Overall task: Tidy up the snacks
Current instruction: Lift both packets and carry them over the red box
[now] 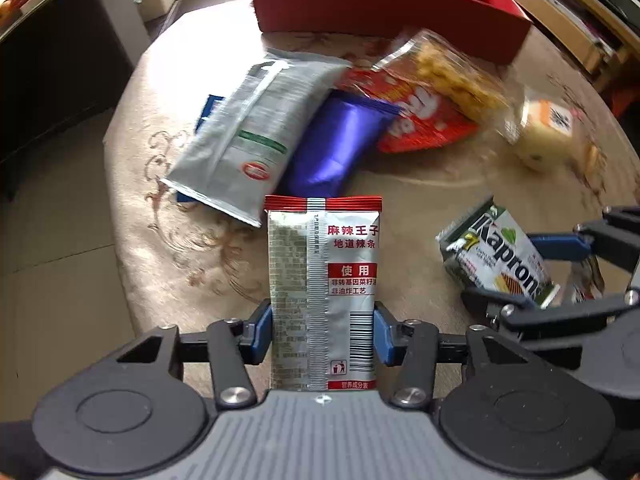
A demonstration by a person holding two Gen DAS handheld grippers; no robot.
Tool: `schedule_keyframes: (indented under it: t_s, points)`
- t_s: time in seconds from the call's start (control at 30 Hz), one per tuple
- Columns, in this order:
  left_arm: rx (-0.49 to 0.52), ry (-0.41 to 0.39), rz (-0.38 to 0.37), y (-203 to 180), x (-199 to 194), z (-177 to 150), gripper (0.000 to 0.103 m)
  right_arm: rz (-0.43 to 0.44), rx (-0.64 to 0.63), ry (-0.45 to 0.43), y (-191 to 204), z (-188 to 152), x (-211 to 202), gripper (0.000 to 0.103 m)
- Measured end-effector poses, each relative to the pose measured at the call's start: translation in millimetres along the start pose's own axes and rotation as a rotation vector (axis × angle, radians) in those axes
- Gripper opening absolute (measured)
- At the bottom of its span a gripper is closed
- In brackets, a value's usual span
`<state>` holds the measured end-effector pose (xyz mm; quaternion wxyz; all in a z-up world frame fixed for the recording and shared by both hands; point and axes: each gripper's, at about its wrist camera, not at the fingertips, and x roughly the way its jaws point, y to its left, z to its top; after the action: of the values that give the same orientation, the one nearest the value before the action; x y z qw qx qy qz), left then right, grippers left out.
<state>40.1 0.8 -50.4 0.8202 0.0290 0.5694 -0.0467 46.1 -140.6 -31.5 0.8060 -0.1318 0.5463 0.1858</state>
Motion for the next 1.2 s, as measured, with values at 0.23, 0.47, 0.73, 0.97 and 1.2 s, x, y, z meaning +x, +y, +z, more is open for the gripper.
schedule_keyframes:
  t_s: [0.23,0.47,0.73,0.97,1.2]
  points:
    - [0.000,-0.036,-0.024,-4,-15,4,0.043,0.000,0.042,-0.062,-8,-9,-23,0.064]
    - [-0.004,-0.093,-0.048,-9,-32,16,0.043,0.012,0.099,-0.141,-21,-6,-50,0.064]
    - [-0.004,-0.137,-0.060,-12,-39,40,0.043,-0.013,0.151,-0.194,-34,7,-58,0.064]
    - [-0.002,-0.175,-0.067,-18,-41,68,0.043,-0.054,0.200,-0.233,-50,25,-57,0.064]
    - [-0.001,-0.224,-0.060,-22,-46,100,0.043,-0.077,0.248,-0.279,-67,48,-58,0.064]
